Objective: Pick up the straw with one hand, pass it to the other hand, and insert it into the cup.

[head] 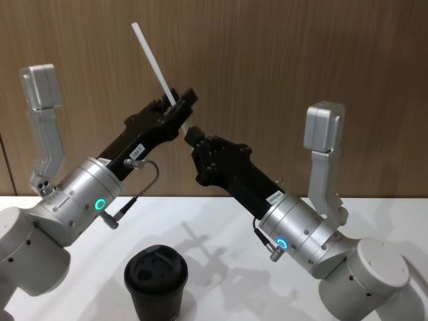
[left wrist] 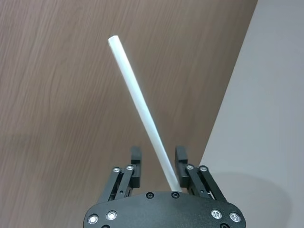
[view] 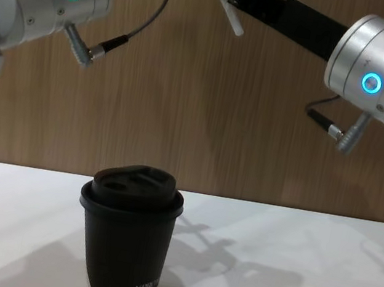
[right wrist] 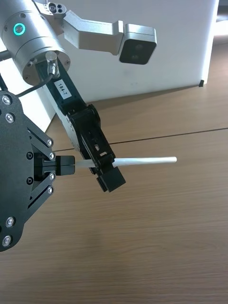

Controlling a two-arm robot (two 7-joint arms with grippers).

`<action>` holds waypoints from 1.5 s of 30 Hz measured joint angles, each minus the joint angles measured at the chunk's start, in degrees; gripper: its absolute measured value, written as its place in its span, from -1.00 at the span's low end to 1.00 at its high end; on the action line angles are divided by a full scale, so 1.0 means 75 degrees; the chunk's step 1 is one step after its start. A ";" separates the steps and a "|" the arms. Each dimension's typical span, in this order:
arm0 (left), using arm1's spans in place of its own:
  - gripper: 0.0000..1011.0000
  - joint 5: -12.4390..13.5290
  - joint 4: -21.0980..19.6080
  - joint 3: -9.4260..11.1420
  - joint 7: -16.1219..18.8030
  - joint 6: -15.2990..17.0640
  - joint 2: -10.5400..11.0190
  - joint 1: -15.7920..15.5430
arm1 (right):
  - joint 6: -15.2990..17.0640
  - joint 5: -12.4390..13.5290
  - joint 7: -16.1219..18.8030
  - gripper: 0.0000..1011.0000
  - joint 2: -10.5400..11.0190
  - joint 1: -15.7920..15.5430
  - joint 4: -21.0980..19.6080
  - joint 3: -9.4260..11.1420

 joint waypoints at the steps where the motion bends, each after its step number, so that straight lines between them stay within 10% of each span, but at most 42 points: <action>1: -0.15 -0.0003 0.0010 0.0006 -0.0005 -0.0003 -0.0002 -0.0008 | 0.0000 0.0000 0.0000 -1.00 0.0000 0.0000 0.0001 0.0000; 10: -0.67 -0.0063 0.0099 0.0069 -0.0026 -0.0058 -0.0008 -0.0074 | 0.0001 0.0000 0.0000 -1.00 0.0000 0.0000 0.0001 0.0000; 31: -0.94 -0.0161 0.0202 0.0175 0.0068 -0.0159 0.0046 -0.0148 | -0.0001 0.0001 -0.0001 -1.00 -0.0001 0.0000 0.0000 0.0000; 45: -1.00 -0.0188 0.0242 0.0227 0.0118 -0.0268 0.0106 -0.0189 | -0.0002 0.0001 0.0000 -0.30 -0.0001 0.0000 0.0000 0.0000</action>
